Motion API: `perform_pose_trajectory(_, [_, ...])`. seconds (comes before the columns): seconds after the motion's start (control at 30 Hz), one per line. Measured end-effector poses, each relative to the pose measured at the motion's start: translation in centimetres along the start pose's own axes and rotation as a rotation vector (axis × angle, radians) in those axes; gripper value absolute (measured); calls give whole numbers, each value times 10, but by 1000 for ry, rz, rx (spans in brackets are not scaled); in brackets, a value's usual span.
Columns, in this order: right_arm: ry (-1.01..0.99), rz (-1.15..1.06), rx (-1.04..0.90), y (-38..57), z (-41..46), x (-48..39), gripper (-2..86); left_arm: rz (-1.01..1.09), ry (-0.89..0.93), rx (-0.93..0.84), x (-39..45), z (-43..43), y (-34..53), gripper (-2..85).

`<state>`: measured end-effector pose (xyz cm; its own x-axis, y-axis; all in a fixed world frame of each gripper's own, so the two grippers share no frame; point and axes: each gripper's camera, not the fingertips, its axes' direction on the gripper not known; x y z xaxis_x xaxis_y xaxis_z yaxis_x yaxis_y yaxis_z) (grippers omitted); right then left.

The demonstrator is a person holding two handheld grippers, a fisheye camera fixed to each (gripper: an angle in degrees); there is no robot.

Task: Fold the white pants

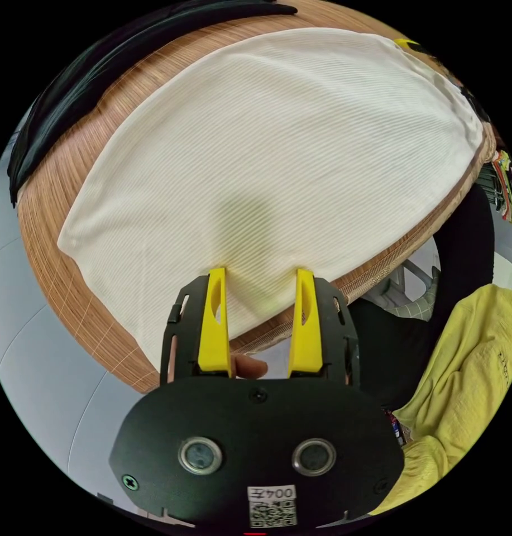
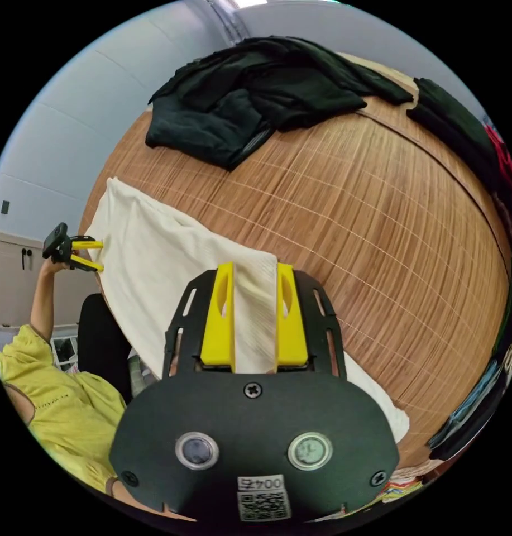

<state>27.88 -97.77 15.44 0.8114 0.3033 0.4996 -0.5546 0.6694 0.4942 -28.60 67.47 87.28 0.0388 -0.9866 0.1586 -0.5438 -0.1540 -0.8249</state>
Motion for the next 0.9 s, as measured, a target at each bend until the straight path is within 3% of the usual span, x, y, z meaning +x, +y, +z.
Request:
perform_pose_trajectory(0.17, [157, -8, -65, -13, 4, -5, 19, 4, -3, 0, -1, 7, -5, 160])
perform_pose_trajectory(0.4, [-29, 174, -1, -4, -12, 29, 66, 16, 11, -37, -8, 20, -13, 158])
perform_pose_trajectory(0.53, [-58, 206, 134, 60, -68, 26, 92, 24, 13, -67, -13, 31, -17, 158])
perform_pose_trajectory(0.77, [31, 197, -96, 199, -56, -16, 85, 7, 12, -61, -25, 54, -9, 162])
perform_pose_trajectory(0.9, [130, 208, -159, 224, -31, -22, 78, -9, 8, -61, -31, 67, -2, 165])
